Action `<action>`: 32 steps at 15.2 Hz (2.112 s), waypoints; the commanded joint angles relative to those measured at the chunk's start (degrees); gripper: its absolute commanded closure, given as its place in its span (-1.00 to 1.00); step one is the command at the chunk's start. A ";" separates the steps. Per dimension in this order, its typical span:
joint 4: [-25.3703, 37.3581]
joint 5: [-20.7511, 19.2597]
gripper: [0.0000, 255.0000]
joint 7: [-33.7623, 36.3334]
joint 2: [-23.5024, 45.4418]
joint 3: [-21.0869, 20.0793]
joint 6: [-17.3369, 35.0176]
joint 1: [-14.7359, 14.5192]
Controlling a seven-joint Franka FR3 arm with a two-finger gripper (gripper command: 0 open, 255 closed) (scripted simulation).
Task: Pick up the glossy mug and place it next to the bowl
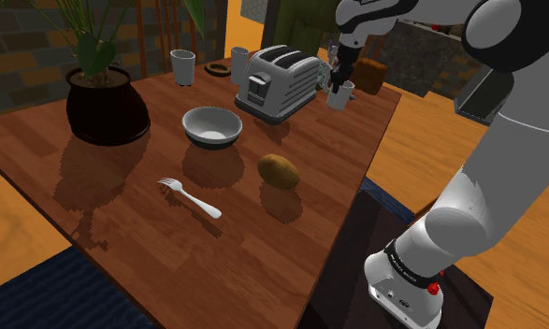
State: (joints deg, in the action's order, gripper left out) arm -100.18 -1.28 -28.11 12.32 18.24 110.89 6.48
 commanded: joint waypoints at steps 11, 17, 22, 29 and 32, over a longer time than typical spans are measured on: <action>8.02 -0.26 1.00 -0.36 -1.07 0.14 -9.03 0.02; 7.12 -1.28 1.00 2.16 -4.14 -0.69 -11.22 -1.69; -0.86 -3.24 1.00 9.10 -10.85 -3.46 -10.21 -5.56; -8.65 -4.22 1.00 18.84 -17.81 -8.35 -10.03 -10.09; -10.94 -4.08 1.00 22.96 -19.94 -10.66 -10.21 -11.91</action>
State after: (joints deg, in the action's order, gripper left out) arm -109.81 -5.39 -6.54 -6.79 8.28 100.27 -4.88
